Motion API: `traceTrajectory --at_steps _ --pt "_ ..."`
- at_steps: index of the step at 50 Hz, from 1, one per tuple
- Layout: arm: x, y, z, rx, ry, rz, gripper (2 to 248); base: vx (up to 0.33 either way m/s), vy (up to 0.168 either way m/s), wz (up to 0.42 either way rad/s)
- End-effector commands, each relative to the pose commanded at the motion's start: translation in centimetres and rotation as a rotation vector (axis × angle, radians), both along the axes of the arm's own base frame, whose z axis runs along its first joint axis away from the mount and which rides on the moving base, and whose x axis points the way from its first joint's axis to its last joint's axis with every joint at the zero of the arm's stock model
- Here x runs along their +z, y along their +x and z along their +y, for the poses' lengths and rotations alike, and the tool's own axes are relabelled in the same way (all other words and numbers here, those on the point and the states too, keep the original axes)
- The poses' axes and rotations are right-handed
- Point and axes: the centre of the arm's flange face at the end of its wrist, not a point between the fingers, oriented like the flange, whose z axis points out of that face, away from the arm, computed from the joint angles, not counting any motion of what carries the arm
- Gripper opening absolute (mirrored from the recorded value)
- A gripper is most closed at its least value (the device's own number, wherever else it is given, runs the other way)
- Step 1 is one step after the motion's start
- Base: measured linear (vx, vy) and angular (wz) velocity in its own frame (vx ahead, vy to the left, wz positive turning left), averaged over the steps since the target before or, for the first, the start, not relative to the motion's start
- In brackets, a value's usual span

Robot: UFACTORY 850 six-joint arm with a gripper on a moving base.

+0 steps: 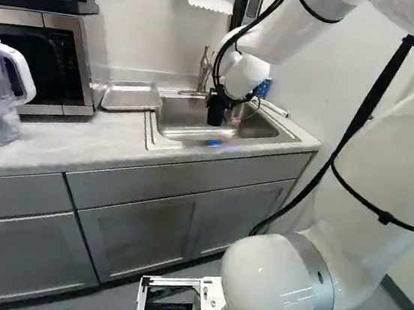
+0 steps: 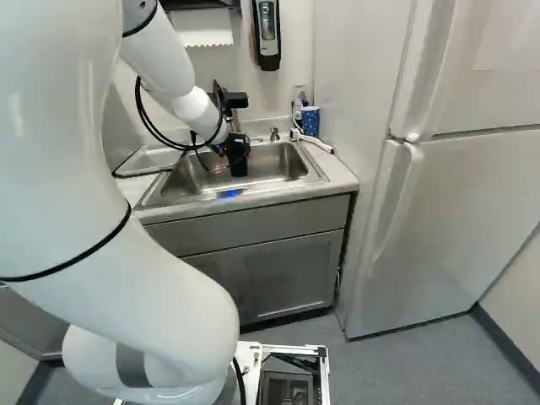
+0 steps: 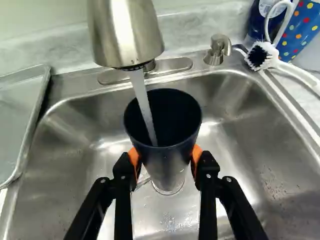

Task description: Rinse the cup and place it in the tray

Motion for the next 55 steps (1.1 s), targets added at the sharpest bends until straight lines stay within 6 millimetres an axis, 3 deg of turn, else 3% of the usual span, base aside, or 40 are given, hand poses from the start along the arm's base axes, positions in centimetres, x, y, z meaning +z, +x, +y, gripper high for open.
traceTrajectory --at_steps 55 --pt "0.04 0.04 0.71 0.123 -0.119 -0.014 119 0.000 0.000 0.000"
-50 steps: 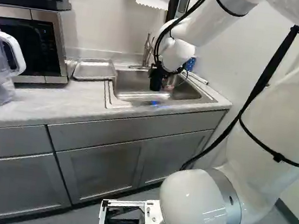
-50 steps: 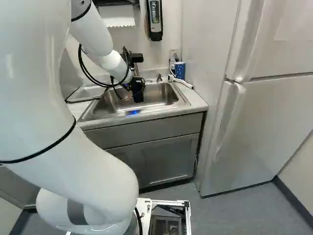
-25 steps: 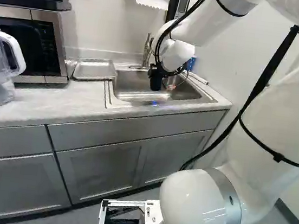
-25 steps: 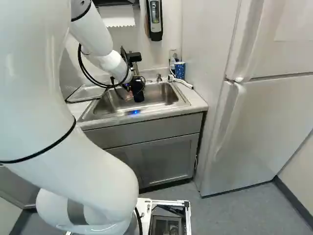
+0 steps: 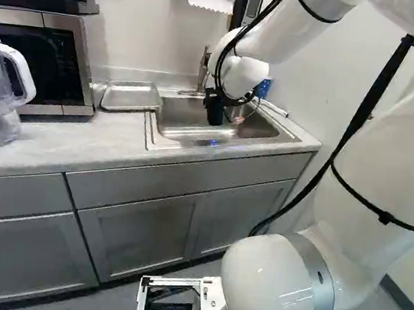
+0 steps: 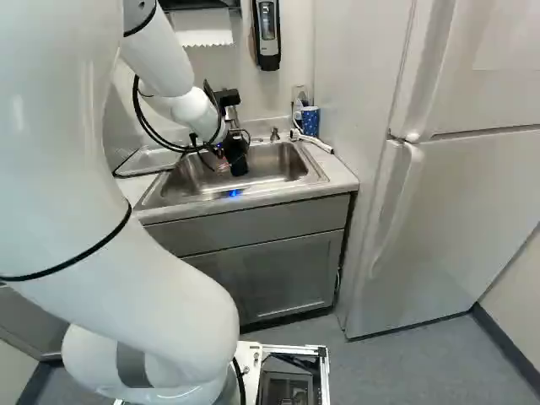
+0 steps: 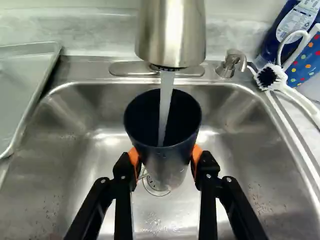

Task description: Rinse the cup and place it in the tray

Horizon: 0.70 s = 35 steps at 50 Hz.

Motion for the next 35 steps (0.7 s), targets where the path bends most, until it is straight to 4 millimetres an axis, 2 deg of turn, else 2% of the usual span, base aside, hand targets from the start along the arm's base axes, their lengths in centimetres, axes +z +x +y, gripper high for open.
traceTrajectory --at_steps 11,35 --pt "0.00 0.02 0.61 -0.024 0.045 0.004 119 0.000 0.000 0.000" --pt "0.01 0.02 0.63 -0.138 0.187 0.017 119 0.000 0.000 0.000"
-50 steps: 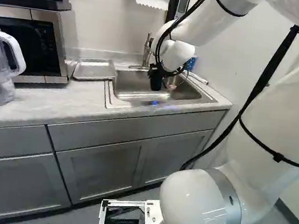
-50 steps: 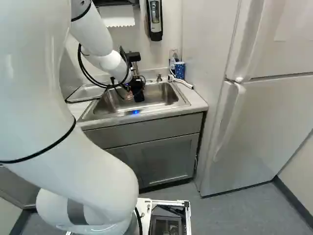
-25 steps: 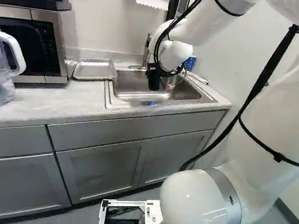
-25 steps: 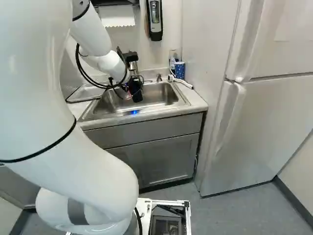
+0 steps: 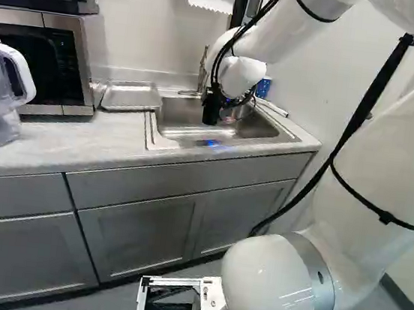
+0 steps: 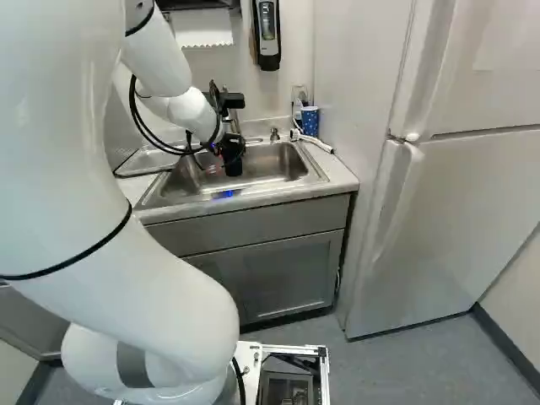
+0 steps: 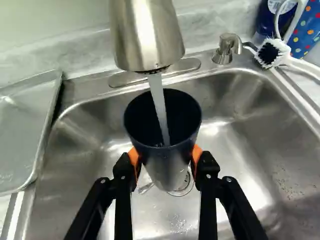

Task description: Rinse the cup and place it in the tray

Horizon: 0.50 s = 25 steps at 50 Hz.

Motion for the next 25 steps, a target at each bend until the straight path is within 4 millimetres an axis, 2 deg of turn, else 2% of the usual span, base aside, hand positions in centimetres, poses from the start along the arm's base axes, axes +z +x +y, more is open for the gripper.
traceTrajectory --at_steps 25 --pt "0.01 0.01 0.04 0.050 -0.054 -0.008 119 0.000 0.000 0.000"
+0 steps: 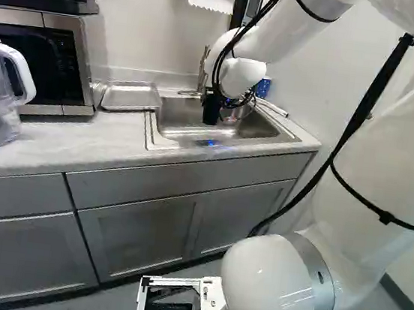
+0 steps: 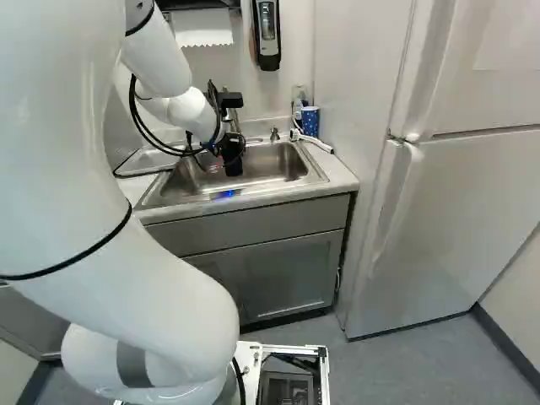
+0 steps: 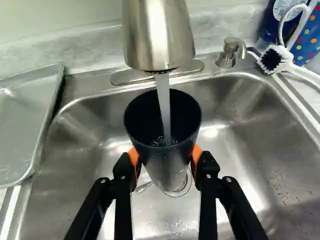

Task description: Rinse the cup and place it in the tray

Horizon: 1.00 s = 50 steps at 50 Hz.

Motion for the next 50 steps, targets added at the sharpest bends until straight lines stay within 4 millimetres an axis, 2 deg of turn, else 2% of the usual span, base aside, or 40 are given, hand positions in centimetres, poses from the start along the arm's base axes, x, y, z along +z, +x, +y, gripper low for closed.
traceTrajectory --at_steps 50 --pt "0.00 0.00 0.00 0.004 -0.004 -0.001 119 0.000 0.000 0.000"
